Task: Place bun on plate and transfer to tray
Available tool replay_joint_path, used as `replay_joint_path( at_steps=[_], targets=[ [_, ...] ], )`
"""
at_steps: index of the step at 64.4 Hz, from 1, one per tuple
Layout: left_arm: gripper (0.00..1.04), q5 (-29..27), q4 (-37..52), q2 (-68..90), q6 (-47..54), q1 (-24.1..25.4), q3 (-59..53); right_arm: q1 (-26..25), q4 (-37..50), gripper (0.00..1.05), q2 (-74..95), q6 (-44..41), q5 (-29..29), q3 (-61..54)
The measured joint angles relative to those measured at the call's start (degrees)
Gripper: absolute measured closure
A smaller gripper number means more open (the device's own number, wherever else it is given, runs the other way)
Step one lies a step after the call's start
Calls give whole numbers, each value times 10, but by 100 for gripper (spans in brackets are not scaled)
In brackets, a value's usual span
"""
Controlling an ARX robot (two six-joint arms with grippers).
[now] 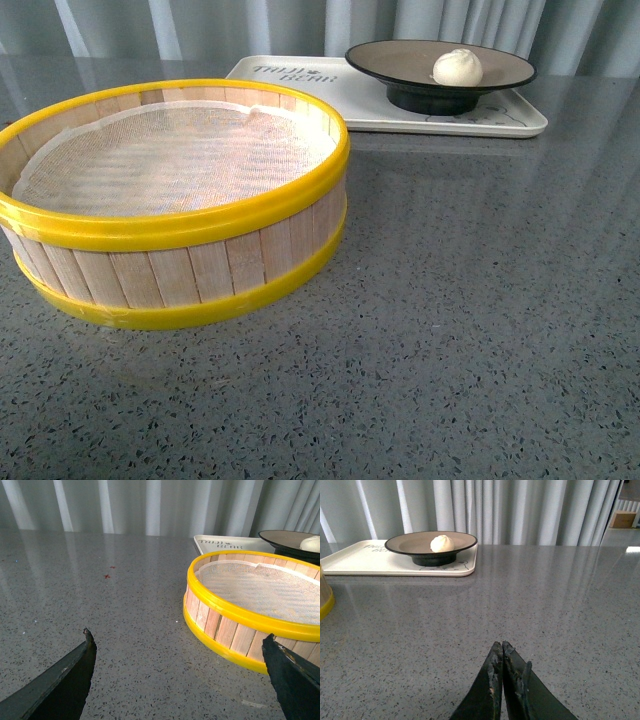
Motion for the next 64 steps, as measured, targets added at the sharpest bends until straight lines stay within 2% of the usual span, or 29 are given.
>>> replay_joint_path(
  at_steps=[35, 64],
  targets=[
    [7, 0, 0, 0, 0, 0, 0, 0, 0, 7, 0, 0, 0, 0],
    [7, 0, 0, 0, 0, 0, 0, 0, 0, 9, 0, 0, 0, 0]
  ],
)
